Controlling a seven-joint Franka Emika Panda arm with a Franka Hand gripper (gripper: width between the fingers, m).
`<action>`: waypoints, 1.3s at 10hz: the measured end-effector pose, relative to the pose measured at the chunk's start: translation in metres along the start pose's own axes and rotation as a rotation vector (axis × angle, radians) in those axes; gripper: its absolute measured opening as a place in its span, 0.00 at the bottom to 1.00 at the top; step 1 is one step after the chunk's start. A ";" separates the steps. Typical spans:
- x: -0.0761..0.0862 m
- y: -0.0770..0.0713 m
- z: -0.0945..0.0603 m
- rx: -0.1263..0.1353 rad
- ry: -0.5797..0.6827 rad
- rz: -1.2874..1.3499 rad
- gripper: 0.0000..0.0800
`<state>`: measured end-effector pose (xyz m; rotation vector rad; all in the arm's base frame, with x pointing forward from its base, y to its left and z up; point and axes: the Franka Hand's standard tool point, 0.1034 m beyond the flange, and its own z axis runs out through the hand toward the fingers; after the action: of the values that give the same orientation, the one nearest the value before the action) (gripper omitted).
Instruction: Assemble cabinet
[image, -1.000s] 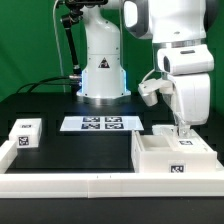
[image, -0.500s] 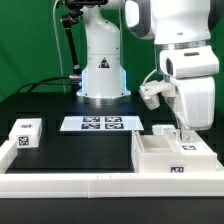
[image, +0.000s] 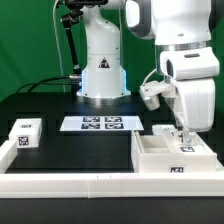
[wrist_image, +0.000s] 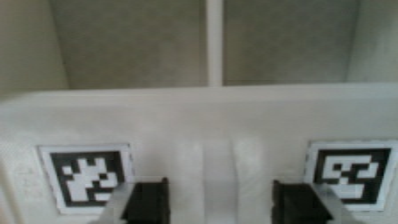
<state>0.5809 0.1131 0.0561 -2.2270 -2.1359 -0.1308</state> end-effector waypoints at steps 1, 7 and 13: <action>0.000 0.000 0.000 0.000 0.000 0.000 0.51; -0.003 -0.018 -0.023 -0.035 -0.013 0.067 0.99; -0.009 -0.074 -0.021 -0.044 -0.022 0.112 1.00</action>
Offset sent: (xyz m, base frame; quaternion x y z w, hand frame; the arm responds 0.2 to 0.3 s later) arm -0.0044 -0.0068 0.0110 -0.0176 -0.0150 0.0036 0.9997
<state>0.5057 0.1052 0.0751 -2.3766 -2.0322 -0.1497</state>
